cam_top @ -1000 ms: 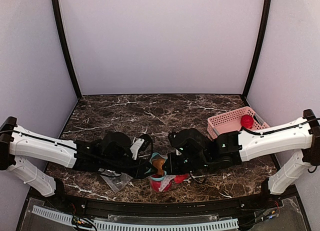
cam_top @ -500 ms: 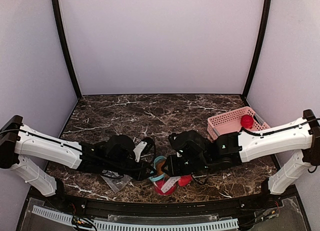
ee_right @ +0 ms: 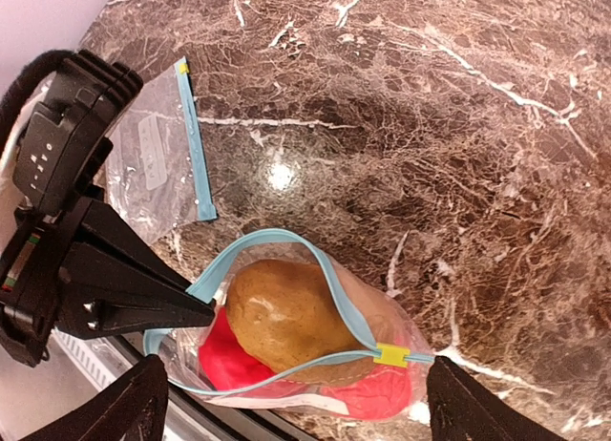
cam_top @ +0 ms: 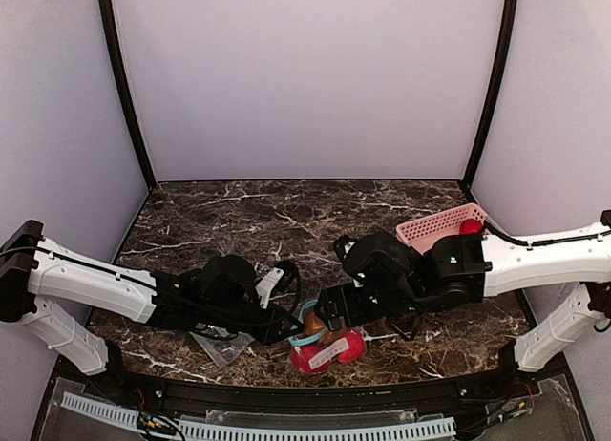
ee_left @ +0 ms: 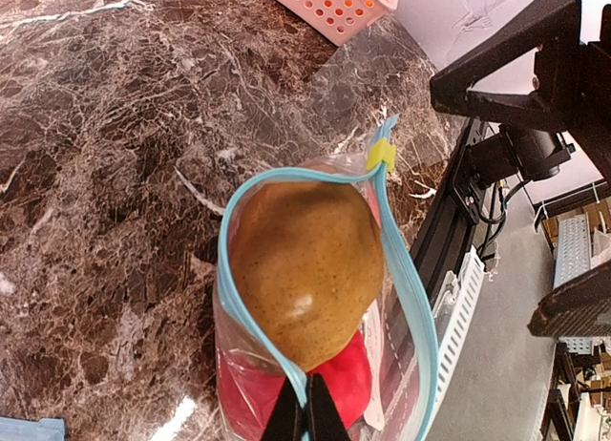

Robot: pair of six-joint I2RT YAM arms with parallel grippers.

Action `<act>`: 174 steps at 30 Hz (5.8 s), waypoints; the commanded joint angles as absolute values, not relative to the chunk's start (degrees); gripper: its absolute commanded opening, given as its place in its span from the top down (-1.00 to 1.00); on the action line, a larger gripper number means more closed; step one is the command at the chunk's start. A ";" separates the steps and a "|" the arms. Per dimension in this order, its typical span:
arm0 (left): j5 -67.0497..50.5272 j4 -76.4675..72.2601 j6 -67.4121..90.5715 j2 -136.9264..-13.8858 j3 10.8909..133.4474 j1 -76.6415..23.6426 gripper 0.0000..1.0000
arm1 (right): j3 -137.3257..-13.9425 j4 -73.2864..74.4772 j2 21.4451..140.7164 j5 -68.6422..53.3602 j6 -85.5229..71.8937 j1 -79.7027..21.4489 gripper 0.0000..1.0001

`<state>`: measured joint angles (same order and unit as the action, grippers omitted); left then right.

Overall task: Place the food in the zip-top bag and seal the zipper
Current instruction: Adjust the fake vegetable in the zipper food storage bag, then place the zipper food storage bag at the center of the board.

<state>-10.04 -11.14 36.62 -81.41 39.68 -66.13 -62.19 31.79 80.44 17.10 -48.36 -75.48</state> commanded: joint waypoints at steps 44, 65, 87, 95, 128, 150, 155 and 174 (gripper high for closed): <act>-8.96 -8.40 29.56 -77.49 40.23 -66.36 0.99 | -70.21 43.35 96.06 13.47 -44.10 -70.39 -0.85; -4.24 -6.35 32.28 -74.31 38.50 -66.36 0.99 | -65.19 46.80 92.83 14.91 -49.03 -70.21 -0.69; -1.10 -3.94 32.61 -72.61 38.05 -66.36 0.99 | -64.40 54.29 93.34 17.42 -50.71 -70.18 -0.70; -6.96 -5.19 30.92 -75.21 38.88 -66.36 0.99 | -66.14 51.56 89.42 15.33 -49.22 -70.18 -0.70; -2.73 -3.27 31.78 -74.02 37.88 -66.27 0.99 | -58.01 52.85 89.02 14.08 -51.80 -69.56 -0.70; -16.21 -4.35 25.40 -82.08 44.34 -67.12 0.99 | -65.65 40.45 76.88 8.17 -39.64 -69.70 -0.90; -16.30 -4.39 25.37 -82.53 44.54 -67.06 0.99 | -53.30 27.30 66.63 4.33 -32.82 -69.69 -0.93; -16.17 -3.56 25.29 -83.76 45.88 -66.97 0.99 | -39.24 14.53 61.82 1.75 -8.06 -74.65 -0.84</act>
